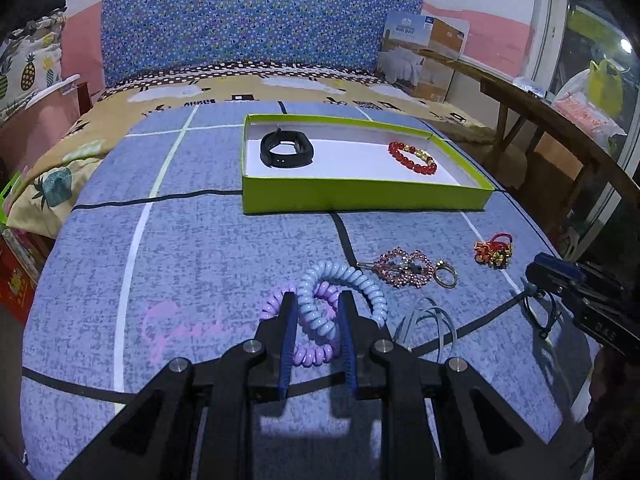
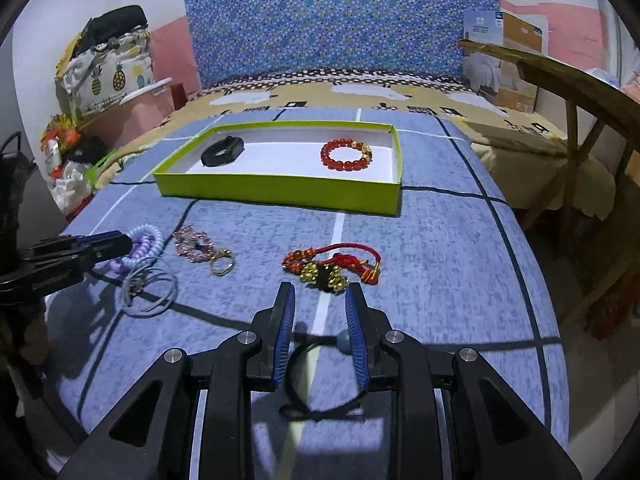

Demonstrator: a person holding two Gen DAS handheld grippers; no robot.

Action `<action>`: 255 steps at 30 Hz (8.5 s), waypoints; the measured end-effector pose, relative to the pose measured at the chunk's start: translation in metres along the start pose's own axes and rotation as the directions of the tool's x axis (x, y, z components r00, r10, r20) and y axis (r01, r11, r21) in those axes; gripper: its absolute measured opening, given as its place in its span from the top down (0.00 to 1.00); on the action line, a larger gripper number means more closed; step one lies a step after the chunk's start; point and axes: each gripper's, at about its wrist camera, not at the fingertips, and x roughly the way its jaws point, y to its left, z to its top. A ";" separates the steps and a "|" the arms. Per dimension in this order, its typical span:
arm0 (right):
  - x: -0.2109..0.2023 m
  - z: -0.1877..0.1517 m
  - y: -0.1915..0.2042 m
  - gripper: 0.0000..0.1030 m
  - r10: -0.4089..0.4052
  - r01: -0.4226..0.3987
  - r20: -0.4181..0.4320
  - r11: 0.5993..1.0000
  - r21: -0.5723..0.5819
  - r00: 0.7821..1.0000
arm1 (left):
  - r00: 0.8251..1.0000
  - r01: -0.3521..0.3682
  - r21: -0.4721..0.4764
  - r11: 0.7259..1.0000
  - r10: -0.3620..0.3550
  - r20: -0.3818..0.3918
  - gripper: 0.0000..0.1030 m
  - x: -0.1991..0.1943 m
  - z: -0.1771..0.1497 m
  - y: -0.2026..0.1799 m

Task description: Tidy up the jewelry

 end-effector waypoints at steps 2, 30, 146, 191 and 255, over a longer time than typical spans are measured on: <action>0.004 0.001 -0.001 0.68 0.001 -0.001 -0.010 1.000 -0.011 1.000 | 1.000 -0.003 -0.002 1.000 0.003 -0.008 0.78 0.003 0.001 0.000; 0.032 0.009 0.000 0.75 0.040 -0.054 -0.118 0.991 -0.126 0.992 | 0.999 -0.021 0.043 0.999 0.023 -0.030 0.90 0.008 0.002 -0.006; 0.084 0.100 -0.038 0.70 -0.040 0.040 -0.055 0.999 -0.016 0.998 | 0.996 -0.084 0.065 0.994 0.086 -0.025 0.89 0.076 0.098 0.021; -0.085 -0.023 0.017 0.70 0.005 -0.010 0.108 0.999 0.049 0.994 | 0.984 0.005 0.089 0.996 -0.021 0.178 0.79 -0.089 -0.016 -0.003; -0.014 -0.033 -0.021 0.97 -0.057 0.061 -0.045 0.994 0.092 0.997 | 0.998 0.056 0.182 0.982 -0.049 -0.040 0.84 0.000 -0.017 -0.050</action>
